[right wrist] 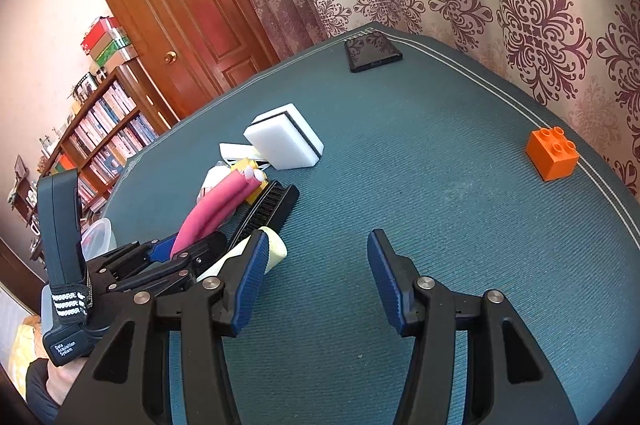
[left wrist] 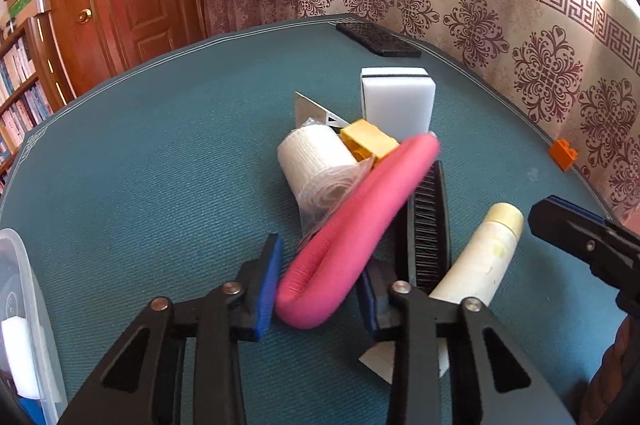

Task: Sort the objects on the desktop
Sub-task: 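Close the left tool on the pink foam tube, then lift the pink foam tube with the left tool while the right grasps the white squeeze tube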

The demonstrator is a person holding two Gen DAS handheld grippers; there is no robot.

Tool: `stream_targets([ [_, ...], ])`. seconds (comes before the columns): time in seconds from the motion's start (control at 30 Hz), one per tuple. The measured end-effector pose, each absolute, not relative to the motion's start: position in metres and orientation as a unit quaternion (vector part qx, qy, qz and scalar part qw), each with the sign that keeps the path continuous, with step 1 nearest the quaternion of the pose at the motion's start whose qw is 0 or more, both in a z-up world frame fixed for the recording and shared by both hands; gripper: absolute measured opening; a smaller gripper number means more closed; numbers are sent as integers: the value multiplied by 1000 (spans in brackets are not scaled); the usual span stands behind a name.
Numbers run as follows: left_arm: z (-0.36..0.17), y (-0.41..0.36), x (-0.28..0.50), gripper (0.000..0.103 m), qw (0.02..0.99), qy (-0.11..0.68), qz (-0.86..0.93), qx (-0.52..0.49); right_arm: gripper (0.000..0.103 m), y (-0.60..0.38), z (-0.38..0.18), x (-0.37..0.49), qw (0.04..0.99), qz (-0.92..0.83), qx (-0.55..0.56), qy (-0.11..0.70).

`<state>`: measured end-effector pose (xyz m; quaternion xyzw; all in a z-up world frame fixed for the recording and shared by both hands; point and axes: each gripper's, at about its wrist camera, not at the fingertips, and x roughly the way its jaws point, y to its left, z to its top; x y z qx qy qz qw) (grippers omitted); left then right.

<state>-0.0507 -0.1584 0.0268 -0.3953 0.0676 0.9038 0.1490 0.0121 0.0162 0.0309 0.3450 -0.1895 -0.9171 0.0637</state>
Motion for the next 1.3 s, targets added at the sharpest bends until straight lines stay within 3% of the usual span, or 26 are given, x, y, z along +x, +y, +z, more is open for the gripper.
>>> stream_targets([
  [0.4, 27, -165, -18, 20, 146, 13, 904, -401, 55, 2, 30, 13, 88, -909, 361, -190],
  [0.6, 25, -180, 0, 20, 136, -30, 902, -409, 55, -14, 26, 12, 101, -901, 381, -181],
  [1.3, 23, -196, 8, 21, 103, -36, 905, -411, 54, -49, 15, 12, 81, -902, 419, -63],
])
